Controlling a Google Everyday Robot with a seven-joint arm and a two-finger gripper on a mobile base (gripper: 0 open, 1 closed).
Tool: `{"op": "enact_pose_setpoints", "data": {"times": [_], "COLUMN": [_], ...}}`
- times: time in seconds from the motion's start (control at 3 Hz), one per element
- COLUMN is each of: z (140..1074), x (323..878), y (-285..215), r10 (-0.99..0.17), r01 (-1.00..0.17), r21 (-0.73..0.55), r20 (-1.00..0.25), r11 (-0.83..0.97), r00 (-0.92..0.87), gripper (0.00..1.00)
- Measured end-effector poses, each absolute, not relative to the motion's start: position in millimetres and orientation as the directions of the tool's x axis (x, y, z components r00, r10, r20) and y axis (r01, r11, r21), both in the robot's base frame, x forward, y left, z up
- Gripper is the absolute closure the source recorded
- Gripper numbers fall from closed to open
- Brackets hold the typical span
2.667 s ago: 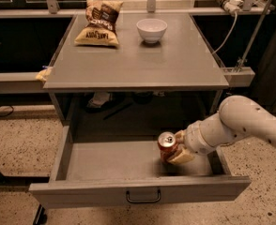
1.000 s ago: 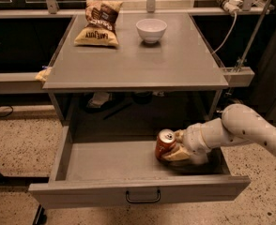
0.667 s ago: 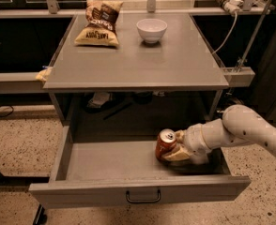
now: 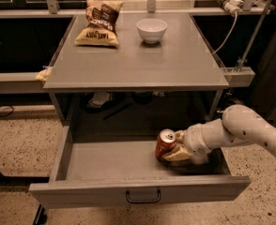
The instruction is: Place coke can into top drawer
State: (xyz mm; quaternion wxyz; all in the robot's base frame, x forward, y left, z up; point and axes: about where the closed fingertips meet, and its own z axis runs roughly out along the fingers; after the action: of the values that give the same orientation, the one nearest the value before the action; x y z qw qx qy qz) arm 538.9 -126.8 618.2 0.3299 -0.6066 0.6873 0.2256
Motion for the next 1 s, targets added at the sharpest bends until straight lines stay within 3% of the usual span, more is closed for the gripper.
{"op": "enact_pose_setpoints", "data": {"times": [0.67, 1.0], "z": [618.2, 618.1], "x": [538.9, 538.9], "y": [-126.8, -126.7], "r10": [-0.685, -0.685], "r01": [-0.983, -0.983], "r21": [-0.09, -0.09], "r20": [-0.727, -0.727], "r11": [0.162, 0.162], "r00": [-0.047, -0.046], "gripper": [0.11, 0.0]}}
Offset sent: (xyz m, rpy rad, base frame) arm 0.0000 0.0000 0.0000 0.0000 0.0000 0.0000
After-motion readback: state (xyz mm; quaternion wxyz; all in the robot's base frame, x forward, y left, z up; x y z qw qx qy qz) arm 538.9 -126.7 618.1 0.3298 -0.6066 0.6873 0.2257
